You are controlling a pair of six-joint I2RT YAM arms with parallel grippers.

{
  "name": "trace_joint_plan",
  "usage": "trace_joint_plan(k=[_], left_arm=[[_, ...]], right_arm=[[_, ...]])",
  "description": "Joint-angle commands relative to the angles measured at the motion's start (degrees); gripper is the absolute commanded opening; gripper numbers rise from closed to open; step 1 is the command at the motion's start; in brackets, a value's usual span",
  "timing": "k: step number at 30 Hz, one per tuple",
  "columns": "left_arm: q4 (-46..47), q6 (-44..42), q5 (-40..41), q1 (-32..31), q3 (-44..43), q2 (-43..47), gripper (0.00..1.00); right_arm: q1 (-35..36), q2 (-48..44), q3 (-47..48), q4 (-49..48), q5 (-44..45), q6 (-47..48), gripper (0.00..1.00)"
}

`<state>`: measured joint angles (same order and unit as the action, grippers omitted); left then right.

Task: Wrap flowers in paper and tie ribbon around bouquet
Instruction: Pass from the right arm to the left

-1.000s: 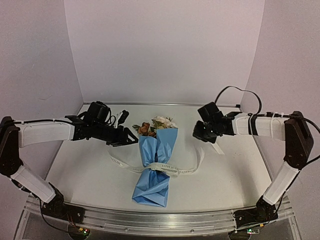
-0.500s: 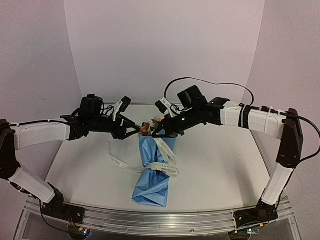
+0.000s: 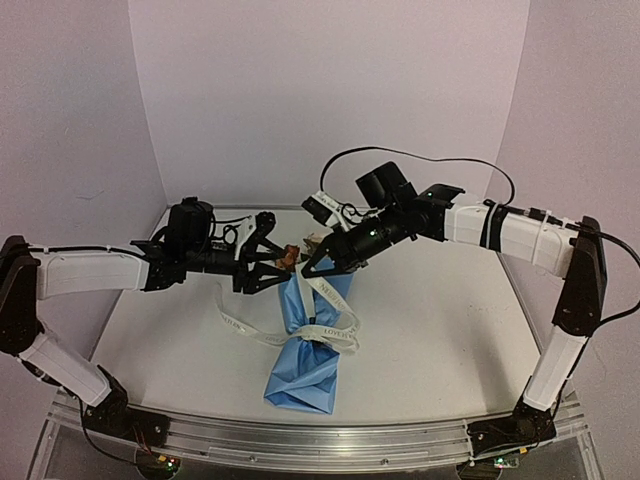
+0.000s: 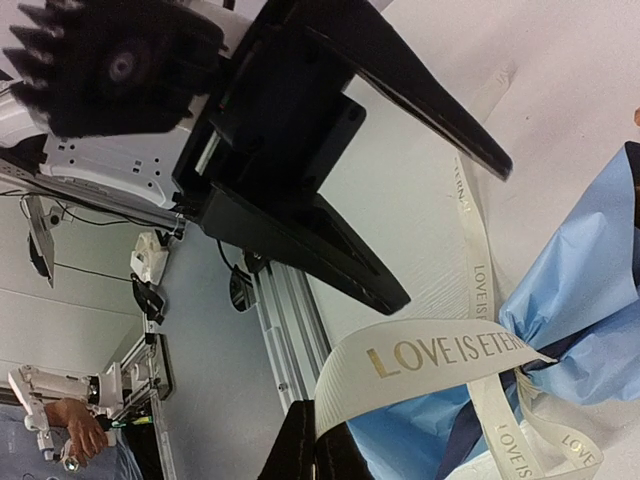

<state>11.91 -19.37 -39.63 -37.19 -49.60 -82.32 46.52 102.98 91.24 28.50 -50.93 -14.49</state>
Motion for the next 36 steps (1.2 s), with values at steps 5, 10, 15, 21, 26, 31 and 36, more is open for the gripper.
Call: trace_joint_plan(k=[5, 10, 15, 21, 26, 31, 36], left_arm=[[3.62, -3.09, -1.15, -2.17, -2.85, -2.8, 0.59], [6.6, -1.7, -1.28, -2.62, -3.14, -3.84, 0.6], [6.08, -1.93, -2.57, -3.49, -5.15, -5.74, 0.58], [6.5, -1.4, -2.73, -4.78, -6.8, -7.74, 0.43], [4.39, -0.28, 1.62, -4.82, -7.02, -7.34, 0.07], [-0.68, 4.78, 7.88, -4.79, -8.28, -6.1, 0.0], [-9.25, 11.59, 12.79, -4.82, -12.39, -6.26, 0.0]], right_arm=[[-0.05, 0.81, 2.68, 1.53, -1.29, 3.94, 0.0], [-0.03, 1.24, 2.46, 1.71, -0.82, 4.12, 0.0], [-0.03, 1.54, 2.68, 1.86, -0.14, 4.24, 0.0], [-0.03, 1.63, 2.1, 2.25, 1.66, 4.47, 0.0], [-0.04, -0.28, -0.19, 3.38, 8.57, 4.87, 0.14], [-0.05, -5.98, -6.76, 1.87, 17.89, 5.25, 0.41], [-0.07, -13.05, -16.38, -2.97, 24.37, 4.85, 0.55]])
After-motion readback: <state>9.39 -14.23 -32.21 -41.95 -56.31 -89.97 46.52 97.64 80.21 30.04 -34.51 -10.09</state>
